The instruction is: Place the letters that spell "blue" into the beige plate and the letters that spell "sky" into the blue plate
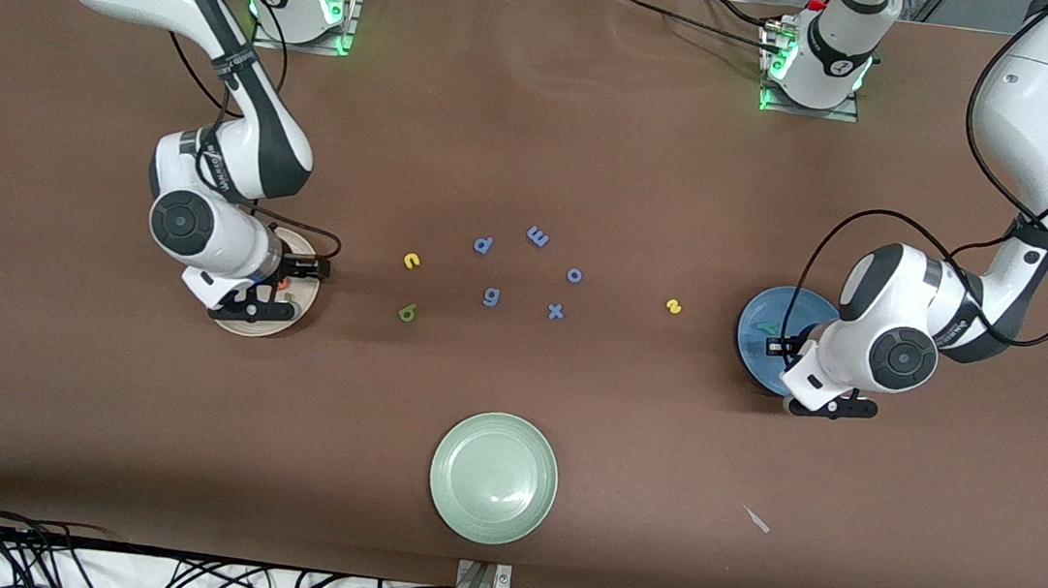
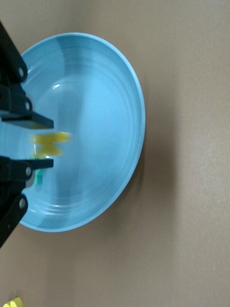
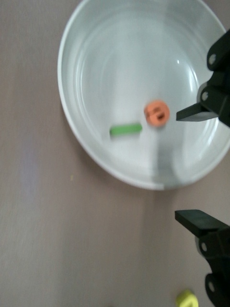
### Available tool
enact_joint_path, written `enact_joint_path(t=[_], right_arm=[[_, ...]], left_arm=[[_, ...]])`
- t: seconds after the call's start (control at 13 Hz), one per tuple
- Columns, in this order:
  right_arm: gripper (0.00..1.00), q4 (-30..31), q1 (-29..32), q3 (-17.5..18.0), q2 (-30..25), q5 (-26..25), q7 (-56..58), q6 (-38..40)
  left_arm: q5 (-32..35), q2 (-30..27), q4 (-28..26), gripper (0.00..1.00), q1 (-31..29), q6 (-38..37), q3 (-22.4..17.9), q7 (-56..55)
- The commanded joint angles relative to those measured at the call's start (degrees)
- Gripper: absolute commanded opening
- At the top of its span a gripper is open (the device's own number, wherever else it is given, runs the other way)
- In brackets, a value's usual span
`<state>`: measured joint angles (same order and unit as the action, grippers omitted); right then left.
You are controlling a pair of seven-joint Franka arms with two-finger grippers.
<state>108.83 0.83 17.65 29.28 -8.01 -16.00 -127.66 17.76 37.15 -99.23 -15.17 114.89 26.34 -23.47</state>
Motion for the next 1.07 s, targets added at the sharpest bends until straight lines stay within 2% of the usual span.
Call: enact_joint_path(t=[0.0,0.23,0.46,0.69,0.77,0.92,1.0], right_arm=[[0.83,0.0,-4.8,0.6,-1.2,1.2,-6.1,-0.2],[0.83,-3.8,-9.8,0.6,2.7,0.7,-10.8,-2.4],[0.83,-5.9,-13.0,0.5,7.0,-0.9,-15.5,-8.5],[0.83,-6.1,-13.0,0.5,8.2,-4.4,-16.4,-9.9],[0.83,-7.9,-13.1,0.4,9.6,-6.4,-16.3,-10.9],[0.82,-10.0,-13.2,-0.1,11.4,-8.4,-16.4,-11.2],[0.82,-10.0,-13.7,-0.1,11.4,-8.3,-17.1,-11.2]], left_arm=[[0.4,-2.1,0.0,1.00,0.4,-2.0,3.0,-0.4],[0.3,-2.3,0.3,1.00,0.5,-2.8,5.9,-5.5],[0.4,-1.6,-0.1,1.00,1.8,-2.0,10.1,-20.6],[1.2,-1.2,-4.1,0.98,6.5,6.0,10.1,-35.6],[1.3,-1.4,-6.5,0.96,6.6,9.3,10.1,-38.6],[1.4,-1.6,-8.2,0.78,6.8,12.0,10.0,-40.3],[1.4,-1.5,-9.6,0.77,6.6,14.5,9.8,-40.9]])
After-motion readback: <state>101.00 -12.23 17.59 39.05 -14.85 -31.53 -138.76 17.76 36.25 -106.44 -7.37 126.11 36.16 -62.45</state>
